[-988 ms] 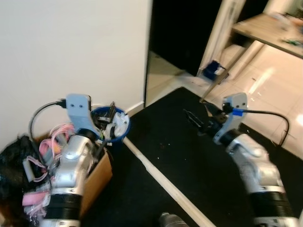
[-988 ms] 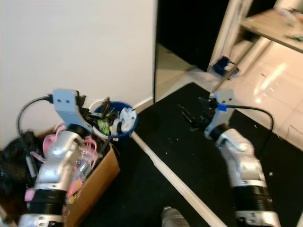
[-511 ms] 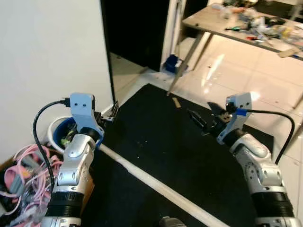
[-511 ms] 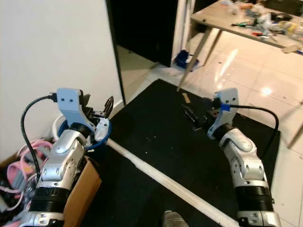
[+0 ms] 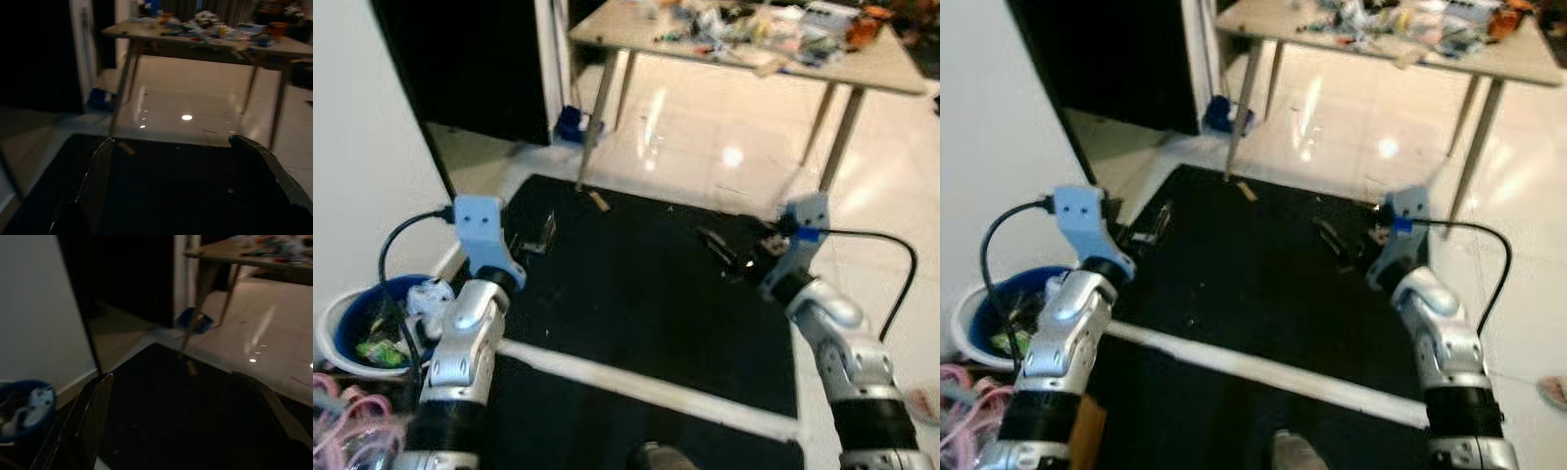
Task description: Picking trash to rubbish bin
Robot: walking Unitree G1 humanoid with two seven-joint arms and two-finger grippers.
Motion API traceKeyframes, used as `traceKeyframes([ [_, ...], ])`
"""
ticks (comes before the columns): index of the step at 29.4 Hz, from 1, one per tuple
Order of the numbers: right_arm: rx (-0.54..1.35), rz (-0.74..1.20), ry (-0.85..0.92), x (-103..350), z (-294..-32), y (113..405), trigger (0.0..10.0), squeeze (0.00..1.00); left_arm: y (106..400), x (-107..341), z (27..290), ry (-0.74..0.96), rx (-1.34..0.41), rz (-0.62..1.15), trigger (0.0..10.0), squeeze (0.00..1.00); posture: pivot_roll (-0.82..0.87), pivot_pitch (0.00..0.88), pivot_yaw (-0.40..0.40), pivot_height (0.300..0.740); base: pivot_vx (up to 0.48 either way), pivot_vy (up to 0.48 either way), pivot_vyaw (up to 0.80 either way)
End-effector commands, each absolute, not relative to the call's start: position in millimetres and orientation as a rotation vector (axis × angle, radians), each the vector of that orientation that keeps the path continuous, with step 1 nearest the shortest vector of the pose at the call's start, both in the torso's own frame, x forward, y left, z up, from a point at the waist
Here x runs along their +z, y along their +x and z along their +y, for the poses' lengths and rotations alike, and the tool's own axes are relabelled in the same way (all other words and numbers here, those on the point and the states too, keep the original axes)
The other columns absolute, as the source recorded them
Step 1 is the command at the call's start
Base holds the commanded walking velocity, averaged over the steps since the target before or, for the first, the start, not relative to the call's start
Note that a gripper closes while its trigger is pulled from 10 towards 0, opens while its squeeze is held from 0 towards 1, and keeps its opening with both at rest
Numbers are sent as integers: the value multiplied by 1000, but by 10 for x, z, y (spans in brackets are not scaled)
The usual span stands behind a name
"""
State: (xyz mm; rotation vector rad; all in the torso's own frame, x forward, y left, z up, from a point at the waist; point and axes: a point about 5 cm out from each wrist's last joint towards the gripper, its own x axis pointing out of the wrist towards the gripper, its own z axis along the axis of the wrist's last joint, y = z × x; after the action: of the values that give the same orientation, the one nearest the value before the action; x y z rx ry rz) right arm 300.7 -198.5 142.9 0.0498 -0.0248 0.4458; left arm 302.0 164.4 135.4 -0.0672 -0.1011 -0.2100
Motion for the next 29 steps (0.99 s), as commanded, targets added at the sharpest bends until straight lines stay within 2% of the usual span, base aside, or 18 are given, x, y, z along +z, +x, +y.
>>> traceKeyframes([
  [1, 453, -16, 49, 1405, -1966, 2996, 10000, 0, 3009, 1336, 1648, -65, -214, -91, 10000, 0, -49, 0, -9, 740, 0, 0, -800],
  [11, 453, -19, 47, 1408, -1966, 2995, 10000, 0, 2994, 1344, 1628, -69, -236, -99, 10000, 0, -50, 0, -8, 740, 0, 0, -800],
  [16, 455, -31, 41, 1418, -1958, 2989, 10000, 0, 2982, 1360, 1617, -64, -255, -115, 10000, 0, -50, 0, -8, 740, 315, 0, 0],
  [29, 458, -29, 39, 1414, -1952, 2982, 10000, 0, 2969, 1371, 1603, -50, -275, -122, 10000, 0, -52, 0, -9, 740, 480, 0, 0],
])
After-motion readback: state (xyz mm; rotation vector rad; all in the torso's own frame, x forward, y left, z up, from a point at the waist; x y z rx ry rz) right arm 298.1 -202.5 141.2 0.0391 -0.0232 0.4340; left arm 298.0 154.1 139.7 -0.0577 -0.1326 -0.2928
